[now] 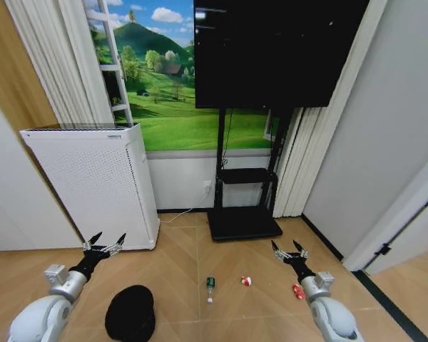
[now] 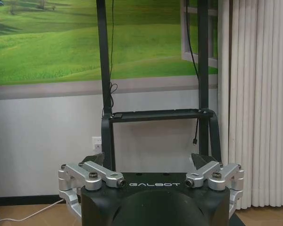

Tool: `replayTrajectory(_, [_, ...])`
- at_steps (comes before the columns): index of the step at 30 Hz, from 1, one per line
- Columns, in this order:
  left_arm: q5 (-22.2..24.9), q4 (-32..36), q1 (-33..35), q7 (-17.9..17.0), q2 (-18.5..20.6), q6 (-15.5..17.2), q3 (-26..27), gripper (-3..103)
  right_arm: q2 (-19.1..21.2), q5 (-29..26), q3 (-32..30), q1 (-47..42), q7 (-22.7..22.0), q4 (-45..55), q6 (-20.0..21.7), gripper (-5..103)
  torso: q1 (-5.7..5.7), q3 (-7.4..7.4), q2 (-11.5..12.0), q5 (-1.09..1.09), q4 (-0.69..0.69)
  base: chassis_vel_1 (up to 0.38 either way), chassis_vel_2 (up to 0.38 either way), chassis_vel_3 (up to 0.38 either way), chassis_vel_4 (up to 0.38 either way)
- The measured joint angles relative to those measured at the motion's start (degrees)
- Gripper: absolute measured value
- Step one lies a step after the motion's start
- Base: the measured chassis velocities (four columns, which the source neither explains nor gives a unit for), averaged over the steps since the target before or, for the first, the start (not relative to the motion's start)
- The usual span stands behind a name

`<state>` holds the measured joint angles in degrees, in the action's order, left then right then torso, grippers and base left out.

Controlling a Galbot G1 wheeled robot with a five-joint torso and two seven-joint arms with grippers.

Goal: Pick up the trash bin and place the garbage on the floor into it.

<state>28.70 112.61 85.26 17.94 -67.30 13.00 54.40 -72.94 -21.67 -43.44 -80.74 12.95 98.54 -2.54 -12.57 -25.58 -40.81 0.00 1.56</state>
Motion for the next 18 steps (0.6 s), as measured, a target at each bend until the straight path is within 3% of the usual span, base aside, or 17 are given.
replayTrajectory(5, [-0.43, 0.36, 0.37, -0.03, -0.53, 0.38, 0.03, 100, -0.12, -0.64, 0.09, -0.65, -0.25, 0.24, -0.88, 100, 0.6, 0.82, 1.4, 0.02, 0.02, -0.126, 0.133, 0.074, -0.07])
replayTrajectory(18, [-0.74, 0.52, 0.86, 0.39, -0.73, 0.31, 0.28, 100, -0.8, -0.6, 0.62, -1.04, -0.93, 0.64, -0.46, 100, 2.08, 2.86, 4.88, 0.0, 0.01, 0.031, -0.039, -0.034, 0.03])
